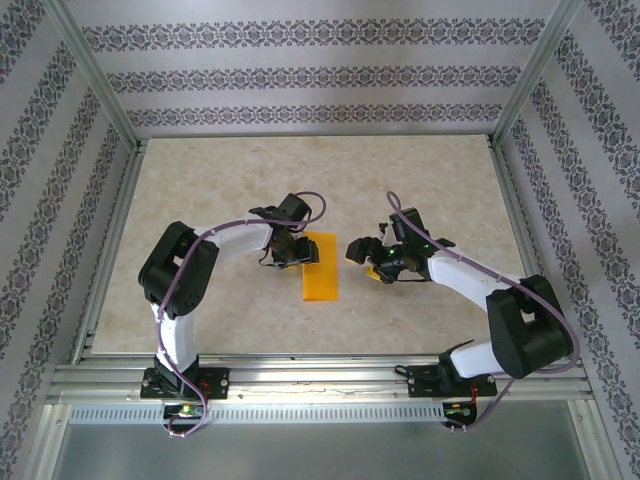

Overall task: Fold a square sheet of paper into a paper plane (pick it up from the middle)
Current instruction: First fold the square sheet of paper in half at the center of the table.

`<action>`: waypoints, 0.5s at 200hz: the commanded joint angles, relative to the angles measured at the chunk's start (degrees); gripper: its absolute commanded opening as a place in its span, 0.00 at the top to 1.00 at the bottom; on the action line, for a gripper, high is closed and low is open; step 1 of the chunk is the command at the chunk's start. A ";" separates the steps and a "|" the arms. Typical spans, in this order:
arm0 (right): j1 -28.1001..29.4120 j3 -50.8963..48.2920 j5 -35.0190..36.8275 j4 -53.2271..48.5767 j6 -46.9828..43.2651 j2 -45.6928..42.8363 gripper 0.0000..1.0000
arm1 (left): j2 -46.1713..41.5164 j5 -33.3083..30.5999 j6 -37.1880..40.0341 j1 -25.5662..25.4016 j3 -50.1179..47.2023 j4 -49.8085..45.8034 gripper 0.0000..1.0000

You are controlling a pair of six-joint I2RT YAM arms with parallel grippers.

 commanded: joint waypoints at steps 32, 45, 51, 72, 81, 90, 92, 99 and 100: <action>0.78 1.10 0.30 -0.80 0.19 -0.18 0.22 | 3.96 -6.57 -0.61 -0.03 -0.85 -3.29 0.45; 0.78 1.02 0.44 -0.97 0.11 -0.38 0.22 | 3.75 -7.58 -0.96 -0.03 -0.85 -3.97 0.46; 0.78 0.89 0.56 -0.98 0.17 -0.42 0.22 | 3.59 -7.66 -1.05 0.03 -1.15 -3.81 0.47; 0.78 0.64 0.58 -0.44 0.45 -0.21 0.22 | 2.97 -6.80 -1.55 0.06 -2.22 -2.00 0.48; 0.78 0.83 0.24 -0.54 0.44 -0.05 0.21 | 2.74 -6.98 -1.87 0.06 -2.28 -1.87 0.49; 0.78 1.06 0.05 -0.67 0.38 0.06 0.21 | 2.57 -6.99 -2.09 0.06 -2.49 -1.47 0.50; 0.78 1.09 0.04 -0.73 0.36 0.05 0.21 | 2.58 -6.99 -2.17 0.06 -2.52 -1.40 0.50; 0.79 1.10 0.13 -0.73 0.40 0.10 0.21 | 2.51 -6.99 -2.49 0.06 -2.65 -1.05 0.52; 0.78 1.10 0.13 -0.77 0.42 0.06 0.21 | 2.44 -6.99 -2.52 0.06 -2.68 -1.06 0.52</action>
